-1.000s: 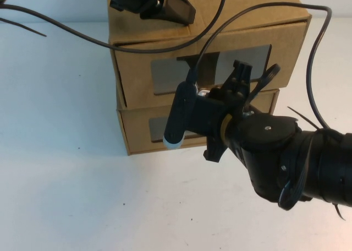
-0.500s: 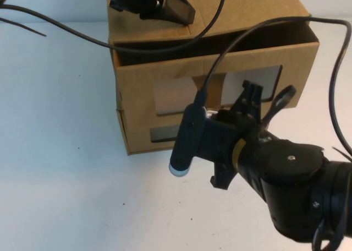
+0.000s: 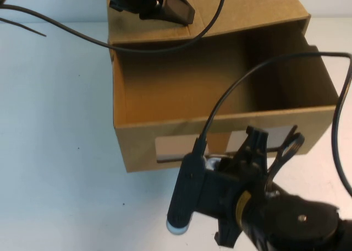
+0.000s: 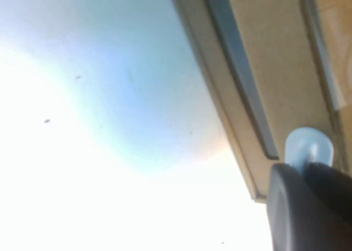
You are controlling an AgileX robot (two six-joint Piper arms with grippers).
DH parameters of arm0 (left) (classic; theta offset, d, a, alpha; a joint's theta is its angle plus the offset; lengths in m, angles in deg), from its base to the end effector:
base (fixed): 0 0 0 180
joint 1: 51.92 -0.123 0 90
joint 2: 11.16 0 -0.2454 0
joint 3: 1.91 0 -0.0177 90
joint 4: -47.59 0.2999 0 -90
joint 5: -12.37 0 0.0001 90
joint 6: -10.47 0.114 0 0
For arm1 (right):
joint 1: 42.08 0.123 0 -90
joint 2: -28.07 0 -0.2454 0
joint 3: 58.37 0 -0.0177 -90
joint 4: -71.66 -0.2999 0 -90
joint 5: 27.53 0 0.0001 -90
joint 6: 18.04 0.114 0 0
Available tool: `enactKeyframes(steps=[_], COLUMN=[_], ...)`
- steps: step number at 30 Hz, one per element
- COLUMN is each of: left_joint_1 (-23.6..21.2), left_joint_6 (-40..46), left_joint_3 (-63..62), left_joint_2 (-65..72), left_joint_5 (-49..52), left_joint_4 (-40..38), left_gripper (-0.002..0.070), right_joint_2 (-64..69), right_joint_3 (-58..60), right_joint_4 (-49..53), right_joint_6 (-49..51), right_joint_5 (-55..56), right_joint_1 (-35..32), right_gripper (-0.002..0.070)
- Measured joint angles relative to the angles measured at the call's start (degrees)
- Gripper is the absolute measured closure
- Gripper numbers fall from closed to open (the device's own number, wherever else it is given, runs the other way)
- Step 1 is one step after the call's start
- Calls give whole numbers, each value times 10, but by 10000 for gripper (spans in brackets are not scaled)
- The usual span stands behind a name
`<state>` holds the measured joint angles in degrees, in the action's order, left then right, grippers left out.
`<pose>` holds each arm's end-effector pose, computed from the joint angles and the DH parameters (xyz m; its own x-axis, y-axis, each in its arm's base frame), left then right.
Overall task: Open the shoe box
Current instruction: 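Pull the top drawer of the cardboard box fully open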
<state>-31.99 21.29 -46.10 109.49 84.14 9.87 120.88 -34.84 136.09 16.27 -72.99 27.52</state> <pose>0.4166 -0.2215 0.3466 -0.7874 0.2435 -0.5664 0.5621 0.6609 -0.4973 0.1889 0.2975 0.1840 -0.0394 -0.9073 -0.4185 -0.6318 0.3472 -0.6931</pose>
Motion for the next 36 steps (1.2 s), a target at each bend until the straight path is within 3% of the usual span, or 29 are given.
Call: enactKeyframes(steps=[22,25,29,31,36], left_joint_1=[-1,-1,-1,-1,-2], left_joint_6=[2,3,4,4,5], left_joint_3=[0,0,0,-3,-24], left_joint_2=[0,0,-5,-6,-8], left_joint_5=[0,-2,-3,-4,-2], left_joint_4=[0,0,2,5,24], left_gripper=[682,682,682,682,682], right_joint_2=[-31,-32,-32,-36,-62], right_joint_3=[0,-8,-40,-57,-103], right_joint_4=[-86,-106,-164,-209,-351], right_joint_6=[-36,-31,-41,-75,-167], right_joint_5=[-37,-40,-75,-91,-125], right_joint_1=[42,46,46,46,49], right_gripper=[664,596,400,335,342])
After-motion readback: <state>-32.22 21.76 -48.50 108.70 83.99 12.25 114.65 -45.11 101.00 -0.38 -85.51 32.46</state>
